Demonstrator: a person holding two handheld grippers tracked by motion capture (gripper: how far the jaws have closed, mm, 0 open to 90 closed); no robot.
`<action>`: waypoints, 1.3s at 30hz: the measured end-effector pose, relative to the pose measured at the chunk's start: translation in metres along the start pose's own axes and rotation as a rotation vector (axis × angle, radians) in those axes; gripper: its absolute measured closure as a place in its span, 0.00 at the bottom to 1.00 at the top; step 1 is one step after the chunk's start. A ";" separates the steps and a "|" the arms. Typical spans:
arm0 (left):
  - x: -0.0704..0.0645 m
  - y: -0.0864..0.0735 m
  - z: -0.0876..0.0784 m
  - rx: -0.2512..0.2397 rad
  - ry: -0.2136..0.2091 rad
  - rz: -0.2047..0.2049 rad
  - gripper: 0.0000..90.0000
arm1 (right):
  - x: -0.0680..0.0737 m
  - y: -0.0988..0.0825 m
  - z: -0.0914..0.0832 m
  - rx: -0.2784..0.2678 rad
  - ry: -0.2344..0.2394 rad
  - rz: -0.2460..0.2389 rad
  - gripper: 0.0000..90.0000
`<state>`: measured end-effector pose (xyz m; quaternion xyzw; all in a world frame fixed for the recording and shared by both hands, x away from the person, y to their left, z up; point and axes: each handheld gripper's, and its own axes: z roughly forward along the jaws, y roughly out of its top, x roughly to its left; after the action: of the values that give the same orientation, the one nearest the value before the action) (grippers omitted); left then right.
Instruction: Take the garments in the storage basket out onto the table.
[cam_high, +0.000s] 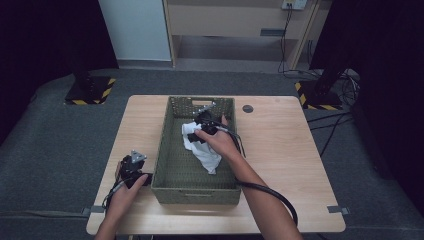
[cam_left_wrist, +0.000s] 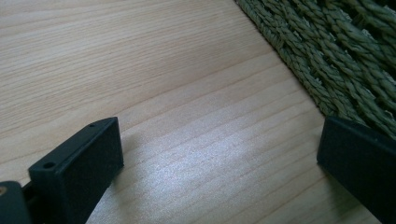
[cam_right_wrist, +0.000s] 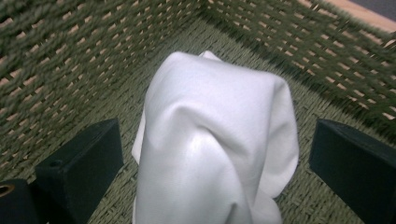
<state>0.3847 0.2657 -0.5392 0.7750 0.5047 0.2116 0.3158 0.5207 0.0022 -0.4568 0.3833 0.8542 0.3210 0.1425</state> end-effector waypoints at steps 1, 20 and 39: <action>0.000 0.000 0.000 0.000 0.000 0.000 0.00 | 0.000 -0.001 0.002 0.003 0.002 -0.002 0.03; 0.000 0.000 0.000 0.001 0.000 0.002 0.00 | -0.003 -0.009 0.024 0.045 0.003 0.021 0.03; 0.000 0.000 0.000 0.002 -0.001 0.003 0.00 | -0.005 -0.015 0.040 0.082 0.007 0.046 0.03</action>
<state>0.3847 0.2659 -0.5391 0.7762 0.5038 0.2112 0.3148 0.5353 0.0082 -0.4966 0.4071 0.8581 0.2904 0.1165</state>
